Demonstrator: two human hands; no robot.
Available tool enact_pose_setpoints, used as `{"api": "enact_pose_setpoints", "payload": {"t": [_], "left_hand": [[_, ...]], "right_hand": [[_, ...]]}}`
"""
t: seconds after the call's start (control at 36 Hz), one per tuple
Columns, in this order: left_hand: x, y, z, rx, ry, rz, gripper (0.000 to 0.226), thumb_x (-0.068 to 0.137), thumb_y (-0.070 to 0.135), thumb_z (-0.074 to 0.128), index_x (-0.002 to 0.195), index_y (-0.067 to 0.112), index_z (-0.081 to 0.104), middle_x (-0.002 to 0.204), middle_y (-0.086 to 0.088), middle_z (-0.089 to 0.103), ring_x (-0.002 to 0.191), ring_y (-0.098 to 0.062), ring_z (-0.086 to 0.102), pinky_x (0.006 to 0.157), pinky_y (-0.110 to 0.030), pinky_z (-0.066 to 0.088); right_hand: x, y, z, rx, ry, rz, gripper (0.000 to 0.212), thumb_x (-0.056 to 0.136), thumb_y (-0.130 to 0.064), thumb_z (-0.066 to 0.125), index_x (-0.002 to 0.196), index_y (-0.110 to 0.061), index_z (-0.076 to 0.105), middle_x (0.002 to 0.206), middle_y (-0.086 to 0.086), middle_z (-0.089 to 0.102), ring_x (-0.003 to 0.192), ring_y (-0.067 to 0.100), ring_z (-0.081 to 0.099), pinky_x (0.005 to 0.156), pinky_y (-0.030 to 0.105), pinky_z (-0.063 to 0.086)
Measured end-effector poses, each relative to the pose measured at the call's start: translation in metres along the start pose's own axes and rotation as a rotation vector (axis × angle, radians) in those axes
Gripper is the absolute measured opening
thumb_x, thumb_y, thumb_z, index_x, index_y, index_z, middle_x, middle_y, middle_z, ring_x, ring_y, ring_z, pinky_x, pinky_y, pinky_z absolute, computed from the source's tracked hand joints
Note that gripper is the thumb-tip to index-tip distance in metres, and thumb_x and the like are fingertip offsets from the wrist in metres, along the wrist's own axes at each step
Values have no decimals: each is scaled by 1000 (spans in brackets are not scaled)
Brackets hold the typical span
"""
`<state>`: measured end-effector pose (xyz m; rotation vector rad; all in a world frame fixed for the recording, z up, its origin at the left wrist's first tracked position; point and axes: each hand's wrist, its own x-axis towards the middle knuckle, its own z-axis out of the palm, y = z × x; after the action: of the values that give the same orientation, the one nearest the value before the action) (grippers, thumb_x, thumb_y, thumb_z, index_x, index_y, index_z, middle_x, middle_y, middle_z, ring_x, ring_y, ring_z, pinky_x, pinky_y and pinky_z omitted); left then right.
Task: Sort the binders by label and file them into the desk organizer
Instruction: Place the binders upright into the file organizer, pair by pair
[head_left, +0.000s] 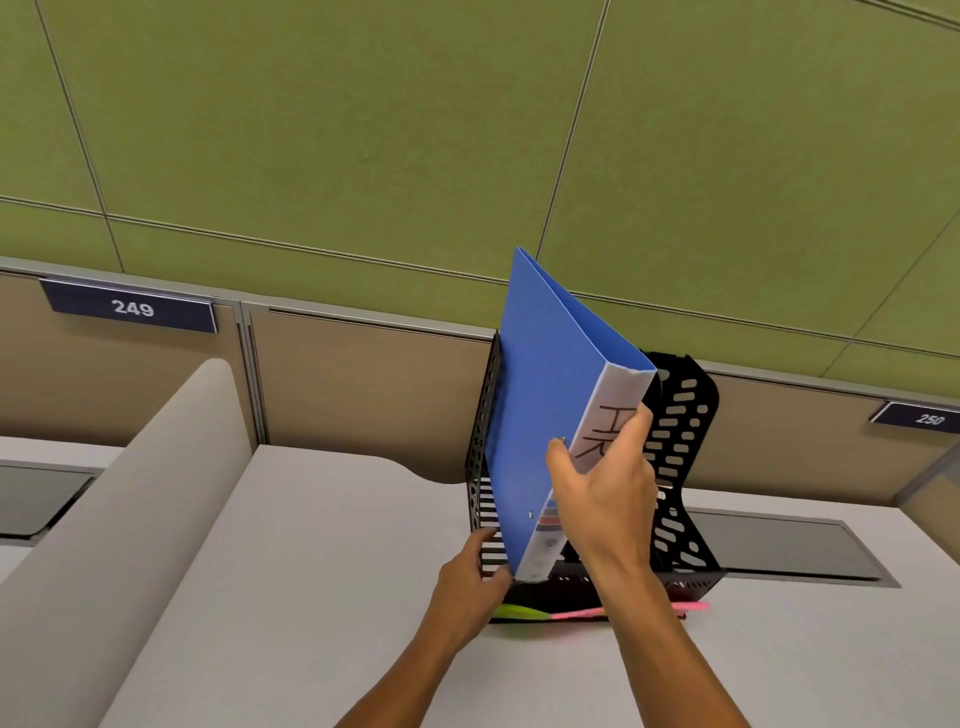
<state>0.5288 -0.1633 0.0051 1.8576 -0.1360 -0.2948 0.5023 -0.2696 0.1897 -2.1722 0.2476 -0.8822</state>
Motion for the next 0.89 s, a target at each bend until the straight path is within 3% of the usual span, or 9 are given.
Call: {"api": "enact_pose_setpoints", "payload": {"t": [0.08,0.19,0.28,0.33,0.44,0.53,0.64,0.81,0.89], "left_hand": [[1,-3,2,-14,0,13,56,94,31,60,145,33,40,140,5,57,110,-7,54,92,-20,49],[1,-6,4,-69,-2,28,53,94,28,60,136,47,34,123,19,51,91,9,57,76,-5,46],[3,-10,5,-56,-9,31,57,95,29,58,142,43,30,122,23,47,94,3,55,79,-11,49],[4,-13,5,-44,-18,40,58,92,31,57,141,46,30,111,29,52,76,6,56,78,-17,53],[3,-14,4,-42,-13,62,59,87,37,56,136,54,28,94,35,50,55,14,51,62,-5,46],[4,-12,5,-52,-2,82,56,87,43,57,133,56,29,109,37,46,69,21,56,62,-3,45],[3,-12,6,-80,18,85,58,86,49,58,136,52,30,123,35,45,100,7,56,68,0,45],[5,-16,7,-35,33,83,49,101,27,52,136,52,28,132,23,51,90,16,58,70,2,43],[6,-17,7,-46,57,85,49,103,30,49,134,59,26,134,25,54,103,4,62,79,-3,47]], "right_hand": [[3,-2,6,2,3,-16,62,85,-23,73,133,-22,33,97,-2,66,82,19,66,69,33,54],[5,0,8,5,14,-22,62,85,-23,73,133,-22,33,97,-3,66,81,18,65,68,30,51],[7,2,8,11,15,-13,62,85,-23,72,133,-22,34,99,-3,66,82,18,67,68,31,53],[10,3,8,13,11,-9,62,85,-23,72,133,-22,33,100,-3,66,82,18,67,69,33,56],[12,6,11,13,9,5,61,85,-22,72,132,-21,34,98,-4,65,82,18,67,71,38,58],[3,14,16,20,3,35,62,86,-24,72,134,-19,34,98,-2,65,82,17,67,70,38,59],[-14,29,26,32,-46,92,66,88,-25,73,139,-16,32,108,5,65,93,21,67,73,33,60],[-33,47,41,44,-108,171,67,90,-26,72,140,-20,29,114,7,64,99,23,67,78,35,60],[-42,56,50,24,-158,201,70,90,-30,72,143,-19,28,118,8,63,105,25,66,82,37,59]]}}
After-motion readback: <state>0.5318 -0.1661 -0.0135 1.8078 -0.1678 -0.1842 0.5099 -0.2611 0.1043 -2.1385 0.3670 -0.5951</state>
